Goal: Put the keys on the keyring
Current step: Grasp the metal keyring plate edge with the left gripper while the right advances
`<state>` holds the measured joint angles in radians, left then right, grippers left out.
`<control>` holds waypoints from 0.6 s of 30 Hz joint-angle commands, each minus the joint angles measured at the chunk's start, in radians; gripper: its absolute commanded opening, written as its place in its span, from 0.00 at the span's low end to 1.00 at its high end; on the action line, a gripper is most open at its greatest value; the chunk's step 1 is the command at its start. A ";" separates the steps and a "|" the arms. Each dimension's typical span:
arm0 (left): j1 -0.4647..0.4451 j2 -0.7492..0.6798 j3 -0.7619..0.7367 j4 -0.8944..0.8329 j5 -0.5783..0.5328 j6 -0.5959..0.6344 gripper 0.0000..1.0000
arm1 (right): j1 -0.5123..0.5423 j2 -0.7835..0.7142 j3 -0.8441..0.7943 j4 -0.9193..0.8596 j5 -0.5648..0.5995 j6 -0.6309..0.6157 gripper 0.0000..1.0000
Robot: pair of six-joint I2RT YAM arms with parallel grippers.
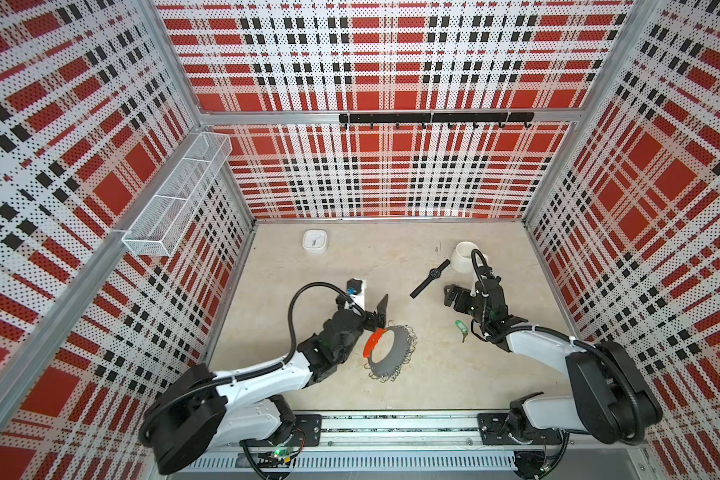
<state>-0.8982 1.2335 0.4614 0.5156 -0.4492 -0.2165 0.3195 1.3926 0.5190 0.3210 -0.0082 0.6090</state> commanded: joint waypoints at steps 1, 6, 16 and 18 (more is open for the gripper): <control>-0.027 0.077 0.023 0.036 0.068 0.106 0.83 | 0.010 0.031 -0.023 0.165 -0.216 0.053 1.00; -0.028 0.183 0.055 0.038 0.196 0.169 0.66 | 0.015 -0.013 -0.033 0.141 -0.154 0.003 0.94; -0.048 0.269 0.085 0.016 0.205 0.252 0.55 | 0.018 -0.031 -0.030 0.104 -0.083 -0.022 0.73; -0.048 0.276 0.089 0.002 0.204 0.260 0.54 | 0.018 -0.021 -0.022 0.091 -0.075 -0.019 0.74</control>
<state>-0.9421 1.4952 0.5209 0.5240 -0.2584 0.0074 0.3317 1.3594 0.4778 0.4232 -0.1013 0.5934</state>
